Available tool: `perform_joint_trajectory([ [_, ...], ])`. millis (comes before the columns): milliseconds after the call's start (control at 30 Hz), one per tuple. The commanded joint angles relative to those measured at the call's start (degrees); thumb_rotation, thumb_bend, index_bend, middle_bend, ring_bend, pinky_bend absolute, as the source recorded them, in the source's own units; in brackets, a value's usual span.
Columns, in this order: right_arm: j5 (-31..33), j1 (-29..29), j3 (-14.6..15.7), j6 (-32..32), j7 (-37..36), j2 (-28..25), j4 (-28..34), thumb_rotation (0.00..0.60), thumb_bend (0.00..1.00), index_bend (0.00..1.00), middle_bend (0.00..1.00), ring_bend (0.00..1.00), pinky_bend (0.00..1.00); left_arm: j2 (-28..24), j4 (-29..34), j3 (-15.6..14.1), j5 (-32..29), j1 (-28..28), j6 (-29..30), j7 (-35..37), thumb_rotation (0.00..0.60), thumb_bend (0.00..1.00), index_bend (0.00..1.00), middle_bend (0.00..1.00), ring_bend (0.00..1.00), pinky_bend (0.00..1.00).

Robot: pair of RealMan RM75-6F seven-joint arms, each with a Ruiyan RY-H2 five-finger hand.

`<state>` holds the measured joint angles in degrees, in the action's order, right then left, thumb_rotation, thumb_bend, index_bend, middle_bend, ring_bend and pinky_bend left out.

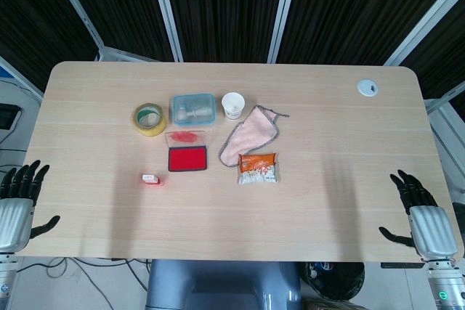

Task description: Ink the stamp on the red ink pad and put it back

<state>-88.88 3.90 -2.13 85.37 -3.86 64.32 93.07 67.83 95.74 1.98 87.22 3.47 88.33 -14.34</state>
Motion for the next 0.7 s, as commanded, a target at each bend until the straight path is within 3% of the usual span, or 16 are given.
perform_joint_trajectory([
  [33, -0.02, -0.01, -0.03, 0.08, 0.01, 0.02, 0.02, 0.600, 0.11, 0.00, 0.00, 0.00, 0.18, -0.01, 0.02, -0.01, 0.00, 0.01, -0.04, 0.01, 0.600, 0.02, 0.00, 0.00, 0.00, 0.02],
  [700, 0.82, 0.11, -0.33, -0.38, 0.22, 0.26, 0.09, 0.600, 0.11, 0.00, 0.00, 0.00, 0.18, 0.13, 0.20, 0.15, -0.96, 0.59, -1.52, -0.34, 0.600, 0.02, 0.00, 0.00, 0.00, 0.02],
])
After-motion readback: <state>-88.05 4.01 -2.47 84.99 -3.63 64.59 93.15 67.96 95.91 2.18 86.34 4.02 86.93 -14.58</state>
